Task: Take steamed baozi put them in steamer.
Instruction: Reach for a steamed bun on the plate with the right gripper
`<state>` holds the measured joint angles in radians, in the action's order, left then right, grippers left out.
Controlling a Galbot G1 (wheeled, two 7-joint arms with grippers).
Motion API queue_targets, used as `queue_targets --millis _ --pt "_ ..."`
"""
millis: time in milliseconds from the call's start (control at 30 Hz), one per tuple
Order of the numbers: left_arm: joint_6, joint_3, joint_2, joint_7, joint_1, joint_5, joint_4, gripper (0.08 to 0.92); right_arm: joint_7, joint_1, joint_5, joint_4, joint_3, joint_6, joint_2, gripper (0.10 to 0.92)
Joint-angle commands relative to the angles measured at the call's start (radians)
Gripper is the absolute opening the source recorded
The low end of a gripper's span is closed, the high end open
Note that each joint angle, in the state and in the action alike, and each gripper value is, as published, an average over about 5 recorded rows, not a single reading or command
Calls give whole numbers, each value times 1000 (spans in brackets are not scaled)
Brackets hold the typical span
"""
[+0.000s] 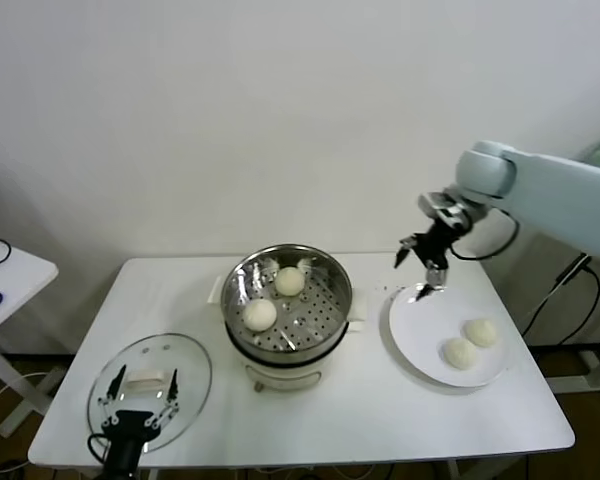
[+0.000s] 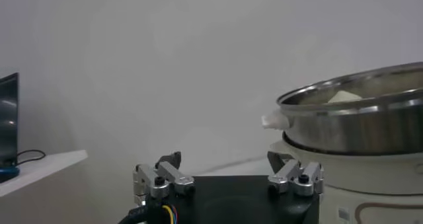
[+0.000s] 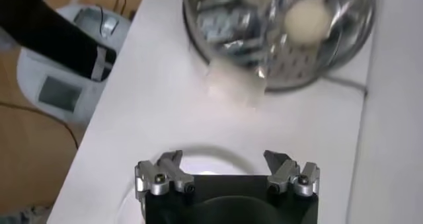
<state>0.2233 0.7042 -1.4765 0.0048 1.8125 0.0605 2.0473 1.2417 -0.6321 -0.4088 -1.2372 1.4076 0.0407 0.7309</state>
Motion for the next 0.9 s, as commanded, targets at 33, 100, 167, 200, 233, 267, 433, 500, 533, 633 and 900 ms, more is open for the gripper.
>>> queue_targets --millis 33,100,167,200,233,267,433,500,533,633,900 --pt "5 2 3 -1 15 -8 5 823 10 256 252 6 -192 -31 -164 823" --pt "6 1 1 -1 17 -6 5 823 4 311 273 8 -230 -30 -170 823" --pt "5 -1 -1 -1 17 -4 2 823 -4 364 292 14 -268 -31 -173 823" --pt "5 -1 -2 -1 16 -3 1 823 -11 390 299 20 -283 -32 -173 823" --pt "4 -1 -3 -1 16 -3 1 823 -18 411 304 27 -295 -33 -172 823" --pt "4 -1 -3 -1 16 -3 1 823 -25 427 307 35 -303 -33 -170 823" --pt "1 -2 -8 -1 15 -1 -3 823 -47 494 326 65 -340 -33 -149 823" --pt "0 -2 -10 -1 14 1 -6 823 -53 518 338 78 -358 -33 -137 823" --pt "-1 -2 -11 -1 14 1 -7 823 -55 530 347 88 -367 -34 -131 823" --pt "-1 -1 -12 -1 15 2 -9 823 -63 554 379 121 -391 -44 -115 823" --pt "-3 -2 -13 -1 13 2 -18 823 -86 588 451 182 -433 -70 -81 823"
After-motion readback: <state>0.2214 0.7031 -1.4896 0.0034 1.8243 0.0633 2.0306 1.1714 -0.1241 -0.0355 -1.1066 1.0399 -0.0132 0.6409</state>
